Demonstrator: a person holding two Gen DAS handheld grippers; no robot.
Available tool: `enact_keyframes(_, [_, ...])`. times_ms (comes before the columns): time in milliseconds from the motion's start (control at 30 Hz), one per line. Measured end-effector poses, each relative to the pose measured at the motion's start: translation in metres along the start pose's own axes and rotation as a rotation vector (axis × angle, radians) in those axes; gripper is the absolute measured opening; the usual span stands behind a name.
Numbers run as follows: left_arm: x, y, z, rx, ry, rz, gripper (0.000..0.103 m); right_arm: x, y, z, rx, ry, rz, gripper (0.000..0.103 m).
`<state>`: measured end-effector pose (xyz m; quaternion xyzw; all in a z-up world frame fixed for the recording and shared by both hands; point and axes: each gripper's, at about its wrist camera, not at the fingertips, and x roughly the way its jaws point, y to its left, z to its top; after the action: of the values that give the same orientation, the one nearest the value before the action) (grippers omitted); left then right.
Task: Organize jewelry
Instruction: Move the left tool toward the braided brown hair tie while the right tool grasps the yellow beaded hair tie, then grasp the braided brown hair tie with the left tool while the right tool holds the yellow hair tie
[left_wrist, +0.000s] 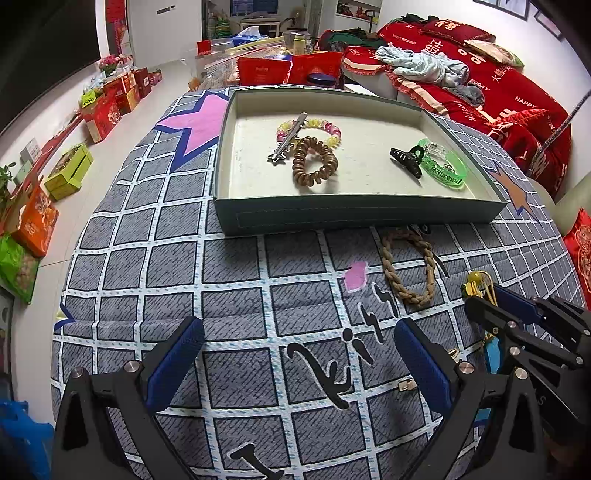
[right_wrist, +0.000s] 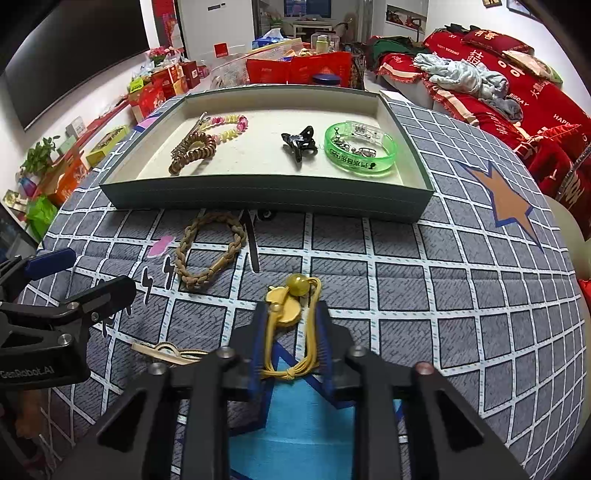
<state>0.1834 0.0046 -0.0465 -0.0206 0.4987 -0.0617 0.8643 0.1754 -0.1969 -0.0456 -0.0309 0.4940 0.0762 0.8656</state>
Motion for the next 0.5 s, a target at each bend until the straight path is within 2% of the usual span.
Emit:
enact_keyframes(33, [0.0, -0.001, 0.0, 0.001, 0.0, -0.001, 0.103, -0.001, -0.001, -0.001, 0.002, -0.001, 0.001, 0.019])
enact_keyframes(267, [0.0, -0.013, 0.002, 0.028, -0.004, -0.019, 0.103, -0.004, -0.007, -0.006, 0.007, -0.008, -0.004, 0.018])
enact_keyframes(500, [0.004, -0.036, 0.009, 0.08, -0.009, -0.076, 0.103, -0.01, -0.02, -0.012, 0.022, -0.009, -0.033, 0.017])
